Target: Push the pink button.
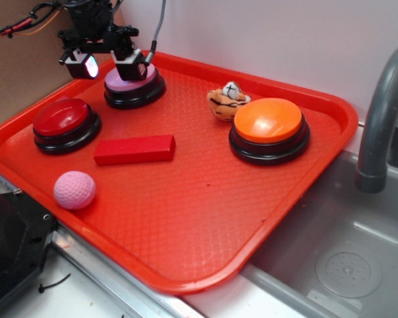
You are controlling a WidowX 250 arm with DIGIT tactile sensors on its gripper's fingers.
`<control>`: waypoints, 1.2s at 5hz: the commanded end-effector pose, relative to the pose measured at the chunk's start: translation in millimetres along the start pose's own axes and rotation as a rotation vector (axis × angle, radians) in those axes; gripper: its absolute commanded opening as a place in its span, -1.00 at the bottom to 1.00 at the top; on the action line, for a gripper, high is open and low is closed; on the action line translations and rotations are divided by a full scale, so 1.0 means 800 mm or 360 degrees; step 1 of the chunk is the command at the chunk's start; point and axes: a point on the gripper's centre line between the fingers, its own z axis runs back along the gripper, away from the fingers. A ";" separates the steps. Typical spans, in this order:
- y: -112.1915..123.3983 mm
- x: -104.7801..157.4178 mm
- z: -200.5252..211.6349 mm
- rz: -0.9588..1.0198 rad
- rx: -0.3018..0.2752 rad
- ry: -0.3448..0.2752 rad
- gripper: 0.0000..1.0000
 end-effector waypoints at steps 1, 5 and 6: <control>0.008 0.017 0.003 -0.0062 -0.0047 -0.0052 1.00; 0.021 -0.008 0.079 -0.0101 -0.0014 -0.0030 1.00; 0.020 -0.015 0.093 -0.0074 0.0079 -0.0060 1.00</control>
